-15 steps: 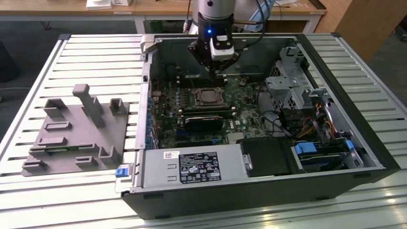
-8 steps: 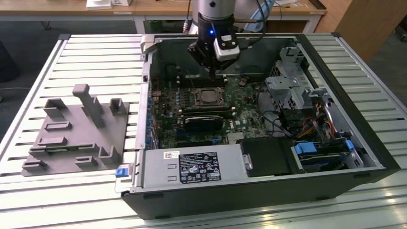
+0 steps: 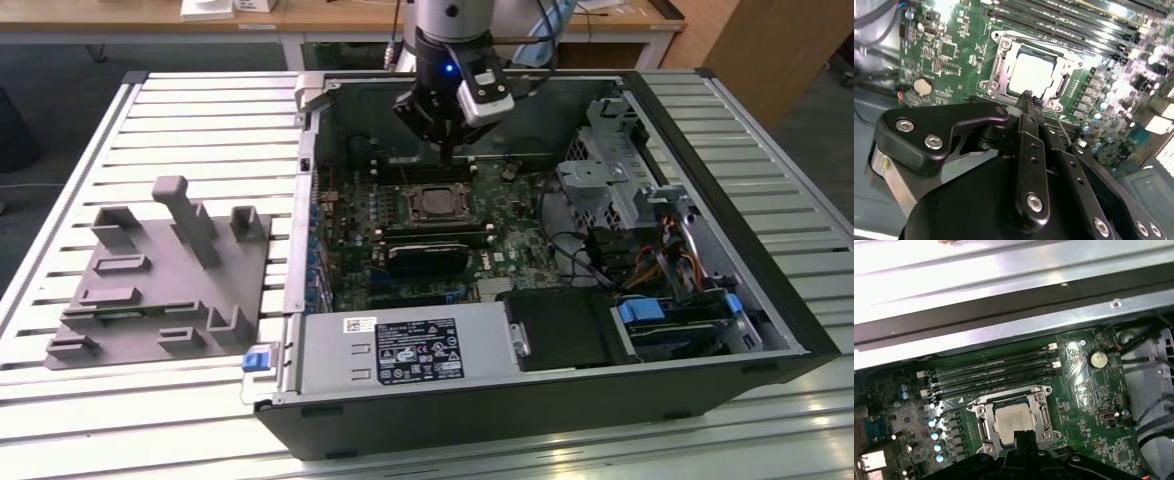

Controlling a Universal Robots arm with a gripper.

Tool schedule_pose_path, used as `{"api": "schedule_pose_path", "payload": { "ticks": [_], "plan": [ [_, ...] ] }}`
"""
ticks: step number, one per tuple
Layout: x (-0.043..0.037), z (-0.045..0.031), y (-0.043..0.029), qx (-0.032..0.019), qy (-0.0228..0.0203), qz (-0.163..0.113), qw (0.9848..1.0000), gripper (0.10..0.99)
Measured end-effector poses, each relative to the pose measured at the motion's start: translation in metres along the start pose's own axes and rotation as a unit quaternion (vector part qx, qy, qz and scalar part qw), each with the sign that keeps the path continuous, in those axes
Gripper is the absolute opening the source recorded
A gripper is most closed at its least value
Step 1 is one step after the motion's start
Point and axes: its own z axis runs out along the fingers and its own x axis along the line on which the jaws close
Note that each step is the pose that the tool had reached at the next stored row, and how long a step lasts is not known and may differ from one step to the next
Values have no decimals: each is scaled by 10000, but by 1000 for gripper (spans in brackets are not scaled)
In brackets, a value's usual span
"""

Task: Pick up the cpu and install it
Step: 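Install the first cpu locking lever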

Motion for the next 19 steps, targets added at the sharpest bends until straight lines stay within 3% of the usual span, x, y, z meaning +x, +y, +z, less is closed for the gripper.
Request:
{"api": "schedule_pose_path", "payload": {
  "ticks": [4,10,14,19],
  "plan": [
    [0,1,0,-14,9,-321,9995,106],
    [0,3,0,-11,98,-562,9984,106],
    [21,11,-5,-16,104,-737,9972,106],
    [123,21,-27,-20,105,-811,9966,106]
  ]
}}
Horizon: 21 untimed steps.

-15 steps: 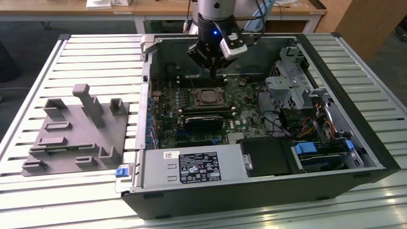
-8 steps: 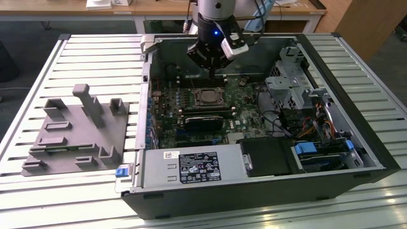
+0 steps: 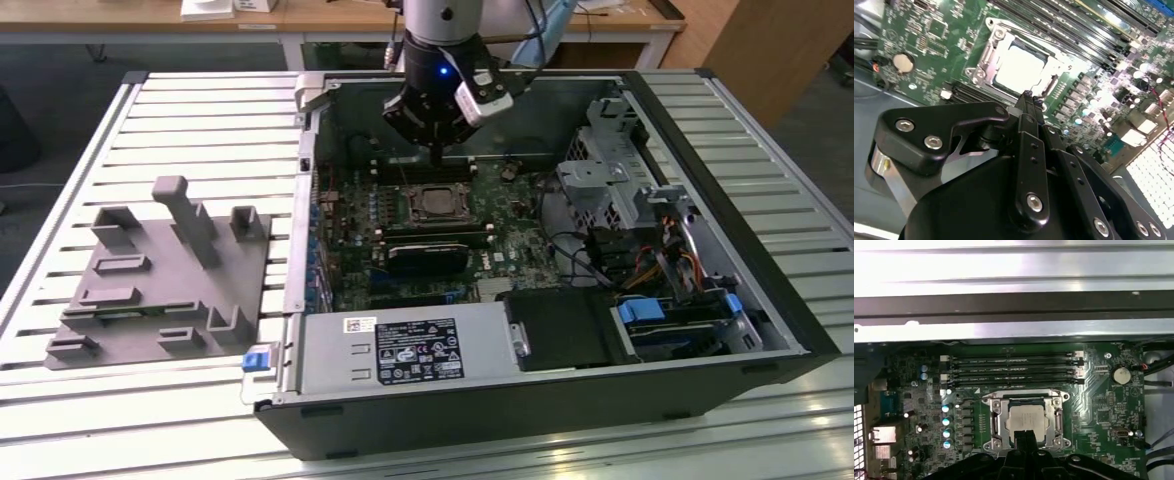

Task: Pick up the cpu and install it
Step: 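Install the first cpu locking lever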

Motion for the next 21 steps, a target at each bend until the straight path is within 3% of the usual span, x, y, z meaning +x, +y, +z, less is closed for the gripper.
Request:
{"api": "schedule_pose_path", "payload": {
  "ticks": [6,21],
  "plan": [
    [97,7,-5,-1,0,-31,10000,106],
    [440,49,-24,-1,1,-51,10000,106]
  ]
}}
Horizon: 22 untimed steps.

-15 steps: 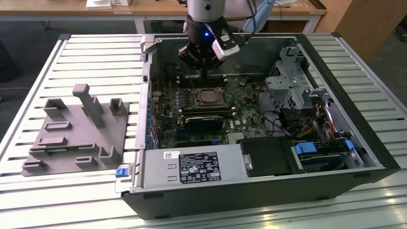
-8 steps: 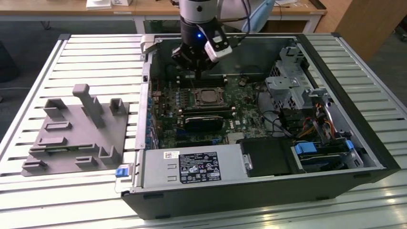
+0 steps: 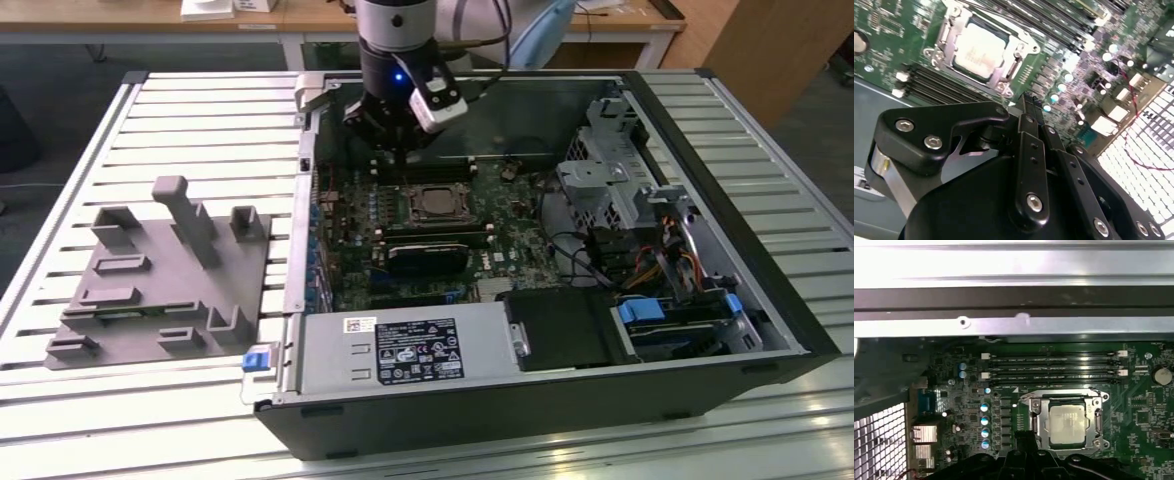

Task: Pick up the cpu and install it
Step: 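Install the first cpu locking lever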

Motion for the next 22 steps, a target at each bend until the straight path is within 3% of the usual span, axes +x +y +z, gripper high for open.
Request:
{"api": "schedule_pose_path", "payload": {
  "ticks": [5,10,22],
  "plan": [
    [82,13,8,0,0,-7,10000,106],
    [124,28,63,0,0,-16,10000,106],
    [148,64,202,0,0,-27,10000,106]
  ]
}}
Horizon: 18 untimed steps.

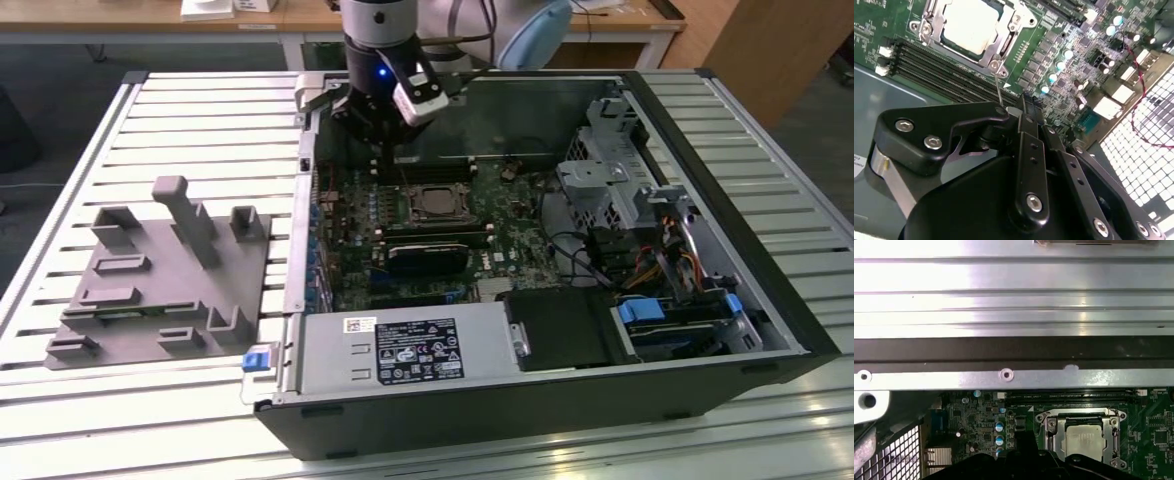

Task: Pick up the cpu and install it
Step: 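Install the first cpu locking lever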

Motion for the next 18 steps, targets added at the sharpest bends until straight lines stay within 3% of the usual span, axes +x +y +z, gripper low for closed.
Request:
{"api": "schedule_pose_path", "payload": {
  "ticks": [9,18],
  "plan": [
    [-67,7,52,-1,0,-7,10000,106],
    [-320,27,65,-1,0,-7,10000,106]
  ]
}}
